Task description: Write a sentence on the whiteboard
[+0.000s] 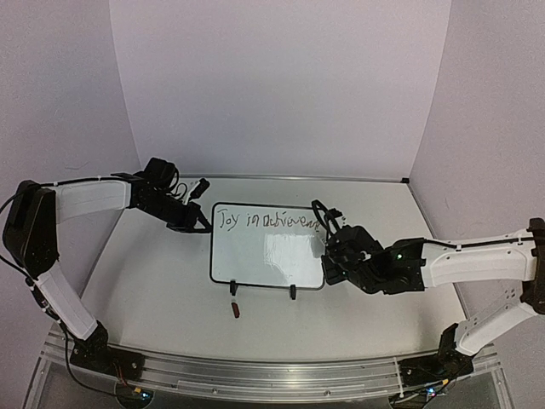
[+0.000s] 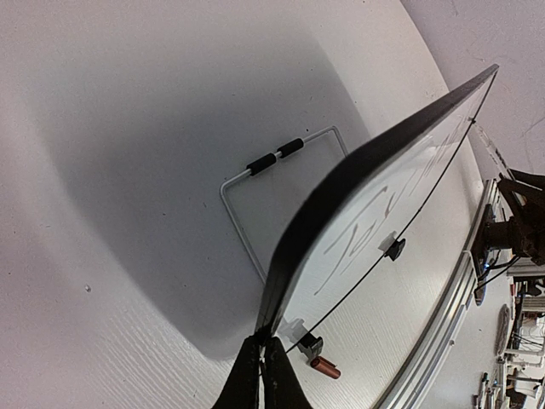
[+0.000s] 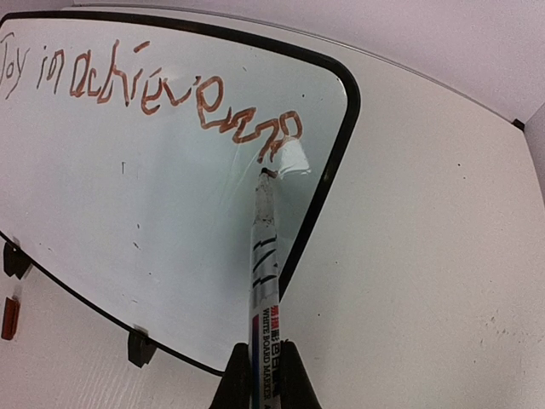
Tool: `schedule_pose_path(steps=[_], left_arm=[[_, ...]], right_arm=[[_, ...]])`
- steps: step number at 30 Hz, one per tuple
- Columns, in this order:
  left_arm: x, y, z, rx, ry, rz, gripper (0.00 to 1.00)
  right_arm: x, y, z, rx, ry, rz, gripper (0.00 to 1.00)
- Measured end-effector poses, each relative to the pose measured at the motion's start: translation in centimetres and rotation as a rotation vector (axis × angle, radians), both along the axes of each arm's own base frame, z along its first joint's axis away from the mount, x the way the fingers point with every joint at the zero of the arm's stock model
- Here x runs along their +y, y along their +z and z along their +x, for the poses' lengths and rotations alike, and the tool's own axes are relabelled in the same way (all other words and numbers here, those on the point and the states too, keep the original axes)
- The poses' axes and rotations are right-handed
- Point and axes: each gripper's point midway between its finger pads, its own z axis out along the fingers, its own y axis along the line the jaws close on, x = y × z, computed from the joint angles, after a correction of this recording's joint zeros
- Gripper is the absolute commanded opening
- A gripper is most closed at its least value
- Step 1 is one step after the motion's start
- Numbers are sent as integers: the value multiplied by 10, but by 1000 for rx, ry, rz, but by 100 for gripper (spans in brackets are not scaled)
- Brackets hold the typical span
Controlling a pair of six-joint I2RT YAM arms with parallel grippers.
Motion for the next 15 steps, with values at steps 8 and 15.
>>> schedule_pose_path(steps=[8,15], left_arm=[[0,0,0,0,0,0,3],[0,0,0,0,0,0,3]], right_arm=[[-1,1,1,-5,-10,4,0],[-4,6,2,-20,-29,14,0]])
